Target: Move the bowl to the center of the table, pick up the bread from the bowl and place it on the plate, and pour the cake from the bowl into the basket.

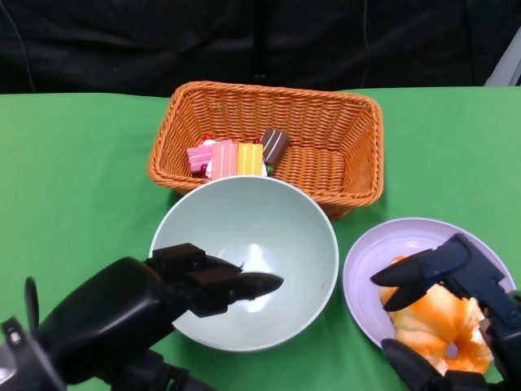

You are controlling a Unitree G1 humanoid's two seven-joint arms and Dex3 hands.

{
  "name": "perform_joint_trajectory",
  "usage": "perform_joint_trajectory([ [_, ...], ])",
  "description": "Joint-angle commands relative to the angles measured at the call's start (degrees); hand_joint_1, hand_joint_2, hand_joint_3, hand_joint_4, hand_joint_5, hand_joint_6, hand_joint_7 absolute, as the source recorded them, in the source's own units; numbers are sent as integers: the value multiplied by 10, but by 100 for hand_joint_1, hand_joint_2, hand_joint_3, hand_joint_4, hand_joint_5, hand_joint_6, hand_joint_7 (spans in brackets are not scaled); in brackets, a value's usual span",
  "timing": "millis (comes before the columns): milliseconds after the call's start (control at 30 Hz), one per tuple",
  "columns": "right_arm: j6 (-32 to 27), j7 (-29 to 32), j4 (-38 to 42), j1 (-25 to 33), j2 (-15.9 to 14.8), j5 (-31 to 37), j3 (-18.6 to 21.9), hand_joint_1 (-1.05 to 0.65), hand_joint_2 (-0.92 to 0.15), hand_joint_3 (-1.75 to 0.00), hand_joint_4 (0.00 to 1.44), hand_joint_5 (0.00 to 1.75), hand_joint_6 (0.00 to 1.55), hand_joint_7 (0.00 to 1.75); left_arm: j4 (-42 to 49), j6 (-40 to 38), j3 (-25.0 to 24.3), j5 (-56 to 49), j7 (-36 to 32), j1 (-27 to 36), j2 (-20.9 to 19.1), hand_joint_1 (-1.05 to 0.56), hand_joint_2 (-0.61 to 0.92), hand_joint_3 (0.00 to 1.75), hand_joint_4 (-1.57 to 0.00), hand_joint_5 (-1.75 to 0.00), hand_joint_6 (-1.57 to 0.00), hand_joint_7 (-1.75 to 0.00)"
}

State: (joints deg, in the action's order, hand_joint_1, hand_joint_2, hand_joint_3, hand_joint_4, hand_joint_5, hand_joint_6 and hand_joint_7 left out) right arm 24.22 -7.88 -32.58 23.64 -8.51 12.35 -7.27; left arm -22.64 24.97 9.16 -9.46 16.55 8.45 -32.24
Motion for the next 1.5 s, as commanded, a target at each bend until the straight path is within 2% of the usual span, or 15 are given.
perform_joint_trajectory([
  [33, -5, -6, -3, 2, -5, 2, -15, -40, -63, -79, 25, 151, 10, 138, -27, -16, -12, 69, -9, 34, 42, -47, 92, 24, -37, -90, -65, -15],
  [133, -10, -7, 1, 1, -3, -4, -24, -36, -60, -84, 24, 155, 12, 138, -43, -29, -11, 105, -31, 67, 99, -29, 92, 21, -61, -109, -87, -29],
  [167, -11, -7, 2, 2, -3, -6, -26, -35, -58, -88, 24, 157, 13, 138, -47, -29, -12, 104, -35, 75, 112, -25, 88, 28, -66, -123, -86, -54],
  [200, -14, -7, 1, 2, -2, -9, -29, -35, -57, -91, 23, 158, 14, 138, -55, -36, -11, 106, -42, 90, 127, -24, 83, 38, -68, -128, -80, -74],
  [233, -16, -7, 1, 3, -2, -11, -31, -32, -55, -95, 24, 160, 16, 139, -61, -41, -12, 108, -45, 100, 138, -18, 69, 66, -75, -138, -80, -97],
  [333, -23, -5, -1, 4, -1, -14, -38, -28, -50, -105, 27, 160, 22, 142, -79, -64, -13, 131, -51, 133, 166, -8, 44, 119, -84, -154, -79, -129],
  [467, -24, -2, 0, 5, -1, -12, -41, -23, -43, -118, 35, 159, 31, 147, -91, -78, -7, 138, -55, 165, 196, 4, 35, 154, -93, -164, -82, -145],
  [500, -26, -1, 0, 6, 1, -12, -43, -22, -42, -121, 36, 159, 32, 147, -90, -77, -5, 136, -57, 176, 203, 5, 34, 158, -94, -164, -83, -146],
  [600, -36, 2, -2, 10, 7, -15, -50, -16, -35, -133, 41, 157, 38, 142, -93, -84, 0, 133, -63, 200, 220, 7, 33, 162, -100, -167, -89, -147],
  [700, -33, 6, 7, 12, 13, -26, -55, -9, -29, -144, 49, 158, 47, 139, -84, -74, 5, 133, -62, 217, 233, 7, 35, 165, -99, -171, -90, -151],
  [900, -11, 15, 28, 12, 16, -30, -54, 7, -13, -172, 74, 161, 68, 139, -31, -28, 1, 134, -56, 212, 242, 6, 34, 167, -100, -175, -88, -161],
  [1033, 7, 22, 42, 16, 16, -34, -48, 17, -15, -174, 84, 162, 80, 138, 6, 10, -11, 146, -54, 198, 249, 5, 32, 170, -100, -175, -87, -165],
  [1067, 11, 22, 46, 16, 16, -37, -47, 18, -18, -175, 94, 167, 88, 143, 12, 18, -13, 148, -56, 194, 252, 7, 30, 171, -101, -175, -89, -165],
  [1167, 19, 24, 52, 15, 16, -39, -43, 18, -19, -175, 104, 171, 97, 149, 26, 30, -18, 153, -56, 180, 260, 10, 29, 173, -103, -173, -91, -162],
  [1500, 24, 21, 65, 14, 16, -40, -47, 18, -18, -175, 110, 175, 99, 161, 42, 49, -18, 166, -49, 159, 275, 8, 28, 167, -104, -168, -96, -155],
])
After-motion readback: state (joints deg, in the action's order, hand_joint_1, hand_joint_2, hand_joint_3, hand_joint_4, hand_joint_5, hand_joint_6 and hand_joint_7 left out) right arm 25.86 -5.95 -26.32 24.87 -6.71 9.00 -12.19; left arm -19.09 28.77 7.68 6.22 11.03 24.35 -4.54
